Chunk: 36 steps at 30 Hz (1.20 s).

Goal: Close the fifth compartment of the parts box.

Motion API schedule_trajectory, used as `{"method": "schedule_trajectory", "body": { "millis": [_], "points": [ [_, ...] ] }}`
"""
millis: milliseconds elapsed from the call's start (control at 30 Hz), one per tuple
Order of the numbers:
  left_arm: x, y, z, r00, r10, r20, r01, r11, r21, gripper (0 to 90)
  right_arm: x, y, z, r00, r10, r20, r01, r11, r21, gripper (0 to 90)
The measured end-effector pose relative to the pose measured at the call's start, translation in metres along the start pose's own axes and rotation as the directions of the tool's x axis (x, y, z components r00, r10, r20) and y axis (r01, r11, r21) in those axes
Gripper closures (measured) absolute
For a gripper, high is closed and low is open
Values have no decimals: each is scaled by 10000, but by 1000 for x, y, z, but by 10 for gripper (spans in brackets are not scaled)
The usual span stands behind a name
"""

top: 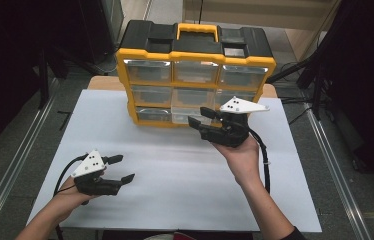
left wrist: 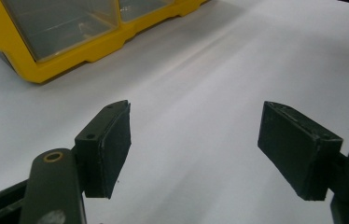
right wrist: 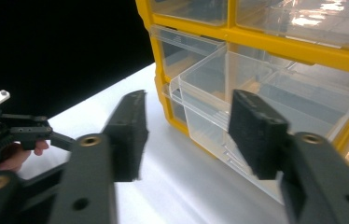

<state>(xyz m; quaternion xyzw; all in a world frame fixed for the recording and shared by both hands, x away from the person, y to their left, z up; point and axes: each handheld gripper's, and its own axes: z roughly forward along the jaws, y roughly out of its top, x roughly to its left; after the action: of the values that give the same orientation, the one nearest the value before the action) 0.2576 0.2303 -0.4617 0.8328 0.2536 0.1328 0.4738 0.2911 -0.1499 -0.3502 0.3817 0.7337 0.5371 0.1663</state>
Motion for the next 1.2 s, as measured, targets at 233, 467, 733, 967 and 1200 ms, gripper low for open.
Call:
{"method": "schedule_trajectory", "body": {
  "millis": [233, 467, 733, 967, 1200],
  "points": [
    [0, 0, 0, 10000, -19, 15, 19, 10000, -8, 257, 0, -3, -3, 9997, 210, 130, -211, 9998, 68, 713],
    [0, 0, 0, 10000, 0, -10, 0, 10000, -12, 257, -4, -9, 1, 9992, 300, 274, -306, 9993, 202, 881],
    [0, 0, 1, 10000, 2, 18, -2, 10000, -1, 257, -8, -14, 10, 9984, 420, 378, -432, 9986, 303, 900],
    [0, 0, 1, 10000, 21, 27, -21, 10000, 35, 257, -11, -15, 17, 9974, 416, 584, -437, 9984, 348, 900],
    [0, 0, 1, 10000, 6, 34, -6, 10000, 43, 257, -15, -13, 22, 9968, 468, 653, -493, 9980, 385, 900]
  ]
}}
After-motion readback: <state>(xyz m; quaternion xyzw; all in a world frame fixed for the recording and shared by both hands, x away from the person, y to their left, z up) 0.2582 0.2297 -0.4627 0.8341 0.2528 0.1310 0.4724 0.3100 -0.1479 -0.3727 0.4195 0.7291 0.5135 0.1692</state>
